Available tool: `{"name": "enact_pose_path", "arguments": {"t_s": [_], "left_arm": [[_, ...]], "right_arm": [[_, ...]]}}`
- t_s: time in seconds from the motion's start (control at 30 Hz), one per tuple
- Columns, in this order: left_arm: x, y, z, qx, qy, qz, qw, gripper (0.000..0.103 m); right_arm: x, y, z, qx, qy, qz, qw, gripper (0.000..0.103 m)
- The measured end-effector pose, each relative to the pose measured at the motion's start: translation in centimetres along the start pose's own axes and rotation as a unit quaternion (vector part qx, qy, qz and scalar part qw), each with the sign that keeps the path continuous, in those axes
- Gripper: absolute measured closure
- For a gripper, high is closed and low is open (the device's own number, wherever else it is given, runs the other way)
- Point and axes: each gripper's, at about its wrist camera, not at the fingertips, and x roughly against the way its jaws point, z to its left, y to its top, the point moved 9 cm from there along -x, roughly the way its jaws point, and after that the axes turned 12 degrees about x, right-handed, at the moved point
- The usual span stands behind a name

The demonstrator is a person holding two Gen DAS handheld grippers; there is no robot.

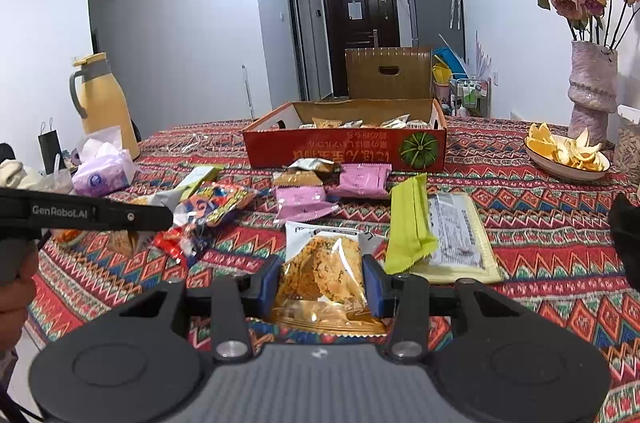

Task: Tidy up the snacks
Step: 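Carry both packets into the orange box and open both tools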

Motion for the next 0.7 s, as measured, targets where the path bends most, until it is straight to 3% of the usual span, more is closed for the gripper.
{"name": "enact_pose_path", "arguments": {"t_s": [0.2, 0.37, 0.43, 0.57, 0.7], "left_arm": [[-3.8, 6.3, -0.2, -0.015, -0.014, -0.023, 0.9995, 0.061], [-9.8, 12.3, 0.8, -0.023, 0.018, -0.024, 0.9993, 0.061], [-12.3, 14.4, 1.1, -0.022, 0.013, -0.018, 0.9995, 0.061], [-17.9, 17.9, 2.1, -0.018, 0.028, 0.004, 0.9994, 0.061], [-23.3, 20.0, 3.5, -0.045, 0.075, 0.014, 0.9961, 0.061]], "right_arm": [[-2.9, 3.8, -2.6, 0.011, 0.007, -0.019, 1.000, 0.061], [-7.2, 8.6, -5.9, 0.025, 0.011, -0.036, 0.999, 0.061], [-9.4, 10.6, -7.4, 0.031, 0.008, -0.038, 0.999, 0.061], [-14.6, 14.1, -10.4, 0.034, 0.004, -0.030, 0.999, 0.061], [-21.4, 15.9, -13.2, 0.051, -0.012, 0.015, 0.999, 0.061]]}}
